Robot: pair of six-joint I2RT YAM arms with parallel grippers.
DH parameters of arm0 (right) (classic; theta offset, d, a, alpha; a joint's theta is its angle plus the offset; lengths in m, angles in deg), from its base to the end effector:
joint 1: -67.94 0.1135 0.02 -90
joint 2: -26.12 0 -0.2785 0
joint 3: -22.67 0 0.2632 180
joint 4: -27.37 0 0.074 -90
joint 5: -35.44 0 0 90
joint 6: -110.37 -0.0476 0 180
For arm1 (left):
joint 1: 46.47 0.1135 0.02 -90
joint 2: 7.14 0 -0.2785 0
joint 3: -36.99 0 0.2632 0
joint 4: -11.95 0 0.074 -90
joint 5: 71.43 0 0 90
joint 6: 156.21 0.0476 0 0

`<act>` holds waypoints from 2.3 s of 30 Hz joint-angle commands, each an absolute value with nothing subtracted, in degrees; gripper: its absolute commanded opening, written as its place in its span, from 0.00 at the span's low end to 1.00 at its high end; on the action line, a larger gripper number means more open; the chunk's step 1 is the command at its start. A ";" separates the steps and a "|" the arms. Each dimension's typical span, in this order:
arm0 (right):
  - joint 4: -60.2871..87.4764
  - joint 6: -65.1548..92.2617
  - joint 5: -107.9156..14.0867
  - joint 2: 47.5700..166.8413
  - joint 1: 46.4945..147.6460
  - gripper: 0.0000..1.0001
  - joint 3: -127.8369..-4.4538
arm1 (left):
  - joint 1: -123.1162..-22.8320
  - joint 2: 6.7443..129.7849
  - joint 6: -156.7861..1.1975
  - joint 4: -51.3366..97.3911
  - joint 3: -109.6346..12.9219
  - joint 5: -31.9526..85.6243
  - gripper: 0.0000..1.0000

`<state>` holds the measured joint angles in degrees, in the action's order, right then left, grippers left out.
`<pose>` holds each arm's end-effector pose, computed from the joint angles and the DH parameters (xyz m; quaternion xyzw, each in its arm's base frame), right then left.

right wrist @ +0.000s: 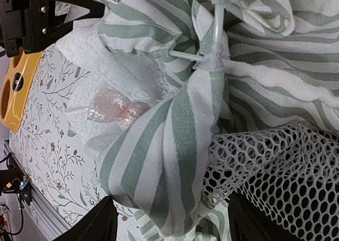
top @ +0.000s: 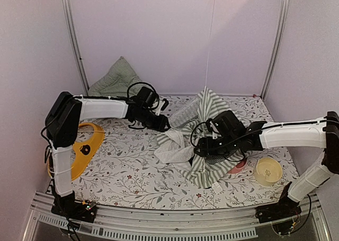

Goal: Set up the pet tent
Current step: Adjust the tent fabric at the center of the board.

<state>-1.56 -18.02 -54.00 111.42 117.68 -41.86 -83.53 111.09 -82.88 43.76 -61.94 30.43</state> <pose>0.2077 0.2460 0.2050 -0.0945 0.9340 0.2429 0.2443 0.3738 -0.2946 0.1780 0.1999 0.9170 -0.2365 0.2514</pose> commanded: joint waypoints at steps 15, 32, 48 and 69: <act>3.08 -18.88 -52.51 117.19 118.39 0.44 -42.99 | -82.73 109.50 -82.08 43.58 -62.96 29.66 0.00; -1.01 -17.74 -53.55 116.67 118.44 0.00 -46.35 | -82.09 106.29 -81.77 44.11 -62.45 28.68 0.00; -10.78 -17.56 -58.45 111.51 120.91 0.00 -49.20 | -80.26 100.34 -81.94 43.43 -59.17 27.32 0.00; -24.22 -18.59 -63.20 105.12 124.63 0.00 -50.63 | -77.97 91.39 -84.32 42.87 -53.51 21.11 0.00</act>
<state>-18.48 -19.53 -60.88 107.68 124.04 -49.40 -80.71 94.29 -82.81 44.31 -55.60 25.89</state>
